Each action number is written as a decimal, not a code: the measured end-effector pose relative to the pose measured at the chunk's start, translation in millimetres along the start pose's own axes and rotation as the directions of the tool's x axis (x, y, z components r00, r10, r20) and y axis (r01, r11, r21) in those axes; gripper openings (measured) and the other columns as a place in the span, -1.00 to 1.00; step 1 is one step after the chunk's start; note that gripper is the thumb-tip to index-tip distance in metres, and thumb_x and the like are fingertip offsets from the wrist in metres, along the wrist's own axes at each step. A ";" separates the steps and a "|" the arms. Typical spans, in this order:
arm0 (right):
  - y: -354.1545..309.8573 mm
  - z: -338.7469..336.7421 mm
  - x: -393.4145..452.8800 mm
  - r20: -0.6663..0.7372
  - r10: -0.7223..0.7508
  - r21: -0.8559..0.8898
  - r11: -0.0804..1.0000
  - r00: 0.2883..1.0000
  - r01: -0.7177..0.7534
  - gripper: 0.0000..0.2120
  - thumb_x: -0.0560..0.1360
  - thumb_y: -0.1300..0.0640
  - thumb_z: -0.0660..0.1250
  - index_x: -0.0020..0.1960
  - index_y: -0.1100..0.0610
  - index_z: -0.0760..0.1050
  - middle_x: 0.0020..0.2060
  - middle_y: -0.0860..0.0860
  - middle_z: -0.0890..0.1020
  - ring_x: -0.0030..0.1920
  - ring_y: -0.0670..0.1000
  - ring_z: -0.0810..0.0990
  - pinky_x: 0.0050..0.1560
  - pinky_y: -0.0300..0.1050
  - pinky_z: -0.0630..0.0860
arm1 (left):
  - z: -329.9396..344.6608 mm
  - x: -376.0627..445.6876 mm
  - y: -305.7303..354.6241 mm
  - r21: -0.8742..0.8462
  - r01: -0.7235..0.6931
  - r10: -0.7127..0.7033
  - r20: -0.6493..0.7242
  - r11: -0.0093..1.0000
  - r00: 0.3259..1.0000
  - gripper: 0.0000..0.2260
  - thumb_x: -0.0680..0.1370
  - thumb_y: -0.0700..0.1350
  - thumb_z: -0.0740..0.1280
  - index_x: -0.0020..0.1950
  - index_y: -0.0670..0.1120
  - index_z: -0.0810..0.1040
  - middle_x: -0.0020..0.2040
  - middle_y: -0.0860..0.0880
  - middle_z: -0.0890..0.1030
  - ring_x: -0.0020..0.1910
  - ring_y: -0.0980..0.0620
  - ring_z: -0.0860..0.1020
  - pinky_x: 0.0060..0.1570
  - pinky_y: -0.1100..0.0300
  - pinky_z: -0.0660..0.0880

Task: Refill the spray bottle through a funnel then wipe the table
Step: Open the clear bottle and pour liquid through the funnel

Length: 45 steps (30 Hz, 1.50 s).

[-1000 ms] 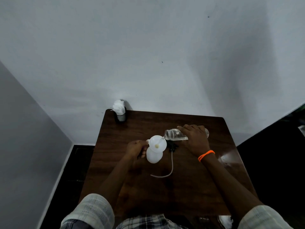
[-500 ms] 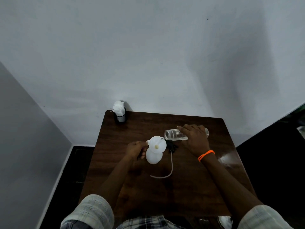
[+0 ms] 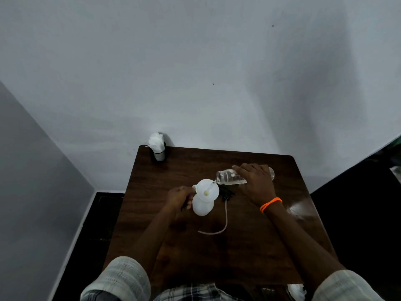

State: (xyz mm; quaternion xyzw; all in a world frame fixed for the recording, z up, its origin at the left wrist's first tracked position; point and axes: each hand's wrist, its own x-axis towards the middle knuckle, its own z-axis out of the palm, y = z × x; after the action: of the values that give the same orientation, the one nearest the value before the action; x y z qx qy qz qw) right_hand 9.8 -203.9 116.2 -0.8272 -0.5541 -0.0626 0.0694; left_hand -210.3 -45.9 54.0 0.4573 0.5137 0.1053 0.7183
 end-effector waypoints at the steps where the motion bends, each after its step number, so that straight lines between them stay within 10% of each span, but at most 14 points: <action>1: -0.3 -0.3 -0.1 0.000 0.001 -0.002 1.000 1.000 -0.001 -0.41 0.36 -0.18 0.17 0.28 0.00 0.63 0.07 -0.02 0.68 0.08 0.13 0.63 0.06 0.10 0.39 | 0.0 0.3 -0.4 -0.007 -0.005 0.005 0.004 1.000 1.000 -0.88 0.54 -0.16 0.46 -0.08 -0.22 0.64 -0.32 -0.13 0.57 -0.50 0.03 0.46 -0.56 0.22 0.38; 45: 0.7 -2.9 -2.9 0.002 0.011 -0.038 0.999 1.000 -0.011 -0.47 0.32 -0.02 0.33 0.28 -0.01 0.63 0.07 -0.01 0.67 0.09 0.14 0.63 0.09 0.09 0.37 | -0.4 0.2 -12.7 -0.043 -0.006 0.007 0.019 0.999 1.000 -0.91 0.54 -0.21 0.44 -0.04 -0.25 0.65 -0.35 -0.12 0.54 -0.49 0.02 0.44 -0.55 0.22 0.36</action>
State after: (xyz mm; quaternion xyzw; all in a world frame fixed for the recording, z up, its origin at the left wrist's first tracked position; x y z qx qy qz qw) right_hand 9.2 -207.4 118.5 -0.8315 -0.5483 -0.0719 0.0535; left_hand -214.6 -52.6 44.1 0.4445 0.5029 0.1141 0.7325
